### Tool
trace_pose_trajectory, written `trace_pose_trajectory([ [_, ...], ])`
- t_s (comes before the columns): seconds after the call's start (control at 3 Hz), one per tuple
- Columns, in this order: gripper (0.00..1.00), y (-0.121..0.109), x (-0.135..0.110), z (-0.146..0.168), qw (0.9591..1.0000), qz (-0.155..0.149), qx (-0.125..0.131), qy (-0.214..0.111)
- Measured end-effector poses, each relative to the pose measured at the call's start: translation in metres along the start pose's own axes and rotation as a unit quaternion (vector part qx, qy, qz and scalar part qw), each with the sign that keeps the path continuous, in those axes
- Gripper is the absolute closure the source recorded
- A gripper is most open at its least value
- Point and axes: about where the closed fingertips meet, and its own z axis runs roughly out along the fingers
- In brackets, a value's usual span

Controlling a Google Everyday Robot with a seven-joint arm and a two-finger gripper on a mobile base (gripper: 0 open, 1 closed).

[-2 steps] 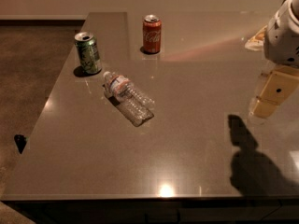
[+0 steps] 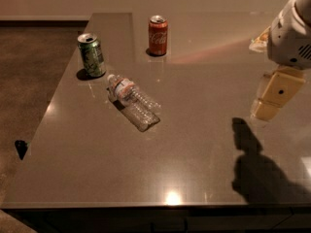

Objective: Pick water bottle

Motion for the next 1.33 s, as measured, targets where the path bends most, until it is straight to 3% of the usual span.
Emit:
trace_pose_trajectory([
  [0.33, 0.0, -0.003, -0.02, 0.017, 0.9996, 0.023, -0.015, -0.004],
  [0.67, 0.0, -0.006, -0.053, 0.04, 0.9972, 0.065, -0.036, -0.009],
  [1.33, 0.0, -0.009, -0.144, 0.074, 0.9919, 0.118, -0.046, -0.014],
])
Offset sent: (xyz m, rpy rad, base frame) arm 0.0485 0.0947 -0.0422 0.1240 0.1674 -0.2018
